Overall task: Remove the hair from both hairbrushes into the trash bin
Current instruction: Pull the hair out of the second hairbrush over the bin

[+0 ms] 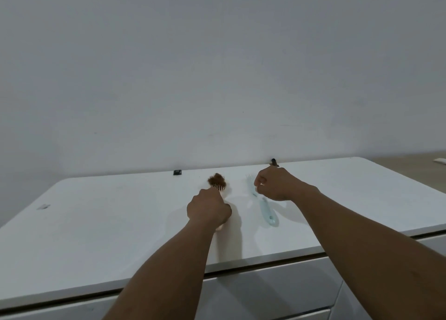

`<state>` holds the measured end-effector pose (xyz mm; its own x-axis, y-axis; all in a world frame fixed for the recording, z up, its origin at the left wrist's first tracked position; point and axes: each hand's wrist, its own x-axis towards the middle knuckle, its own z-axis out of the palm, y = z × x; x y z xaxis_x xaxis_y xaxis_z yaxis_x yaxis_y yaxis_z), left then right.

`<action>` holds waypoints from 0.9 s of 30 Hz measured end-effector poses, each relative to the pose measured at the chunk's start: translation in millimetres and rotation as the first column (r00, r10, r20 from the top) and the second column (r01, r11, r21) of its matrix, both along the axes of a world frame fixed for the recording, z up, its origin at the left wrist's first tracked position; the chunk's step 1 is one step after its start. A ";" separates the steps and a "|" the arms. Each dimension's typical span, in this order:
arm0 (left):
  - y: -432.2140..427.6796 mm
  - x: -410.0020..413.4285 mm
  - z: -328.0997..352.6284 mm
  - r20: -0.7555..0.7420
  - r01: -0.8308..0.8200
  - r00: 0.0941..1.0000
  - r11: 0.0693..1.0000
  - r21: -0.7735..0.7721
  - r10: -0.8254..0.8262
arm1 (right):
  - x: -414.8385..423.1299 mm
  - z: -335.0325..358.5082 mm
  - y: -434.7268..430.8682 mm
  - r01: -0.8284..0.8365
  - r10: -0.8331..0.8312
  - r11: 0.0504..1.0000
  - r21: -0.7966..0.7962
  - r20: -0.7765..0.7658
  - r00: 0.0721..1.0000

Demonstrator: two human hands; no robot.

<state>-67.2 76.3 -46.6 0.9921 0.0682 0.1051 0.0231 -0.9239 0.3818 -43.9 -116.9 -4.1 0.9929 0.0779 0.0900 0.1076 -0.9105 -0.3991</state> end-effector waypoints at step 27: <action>-290.4 -155.5 71.9 0.438 0.763 0.602 0.643 -0.070 -0.667 | -259.4 85.7 -242.0 0.516 -0.727 0.636 0.574 0.220 0.650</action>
<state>-222.7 -214.1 25.3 0.6250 -0.5784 0.5242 -0.7806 -0.4659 0.4167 -303.4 -358.9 81.6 0.6359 -0.6956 0.3344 -0.1775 -0.5535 -0.8137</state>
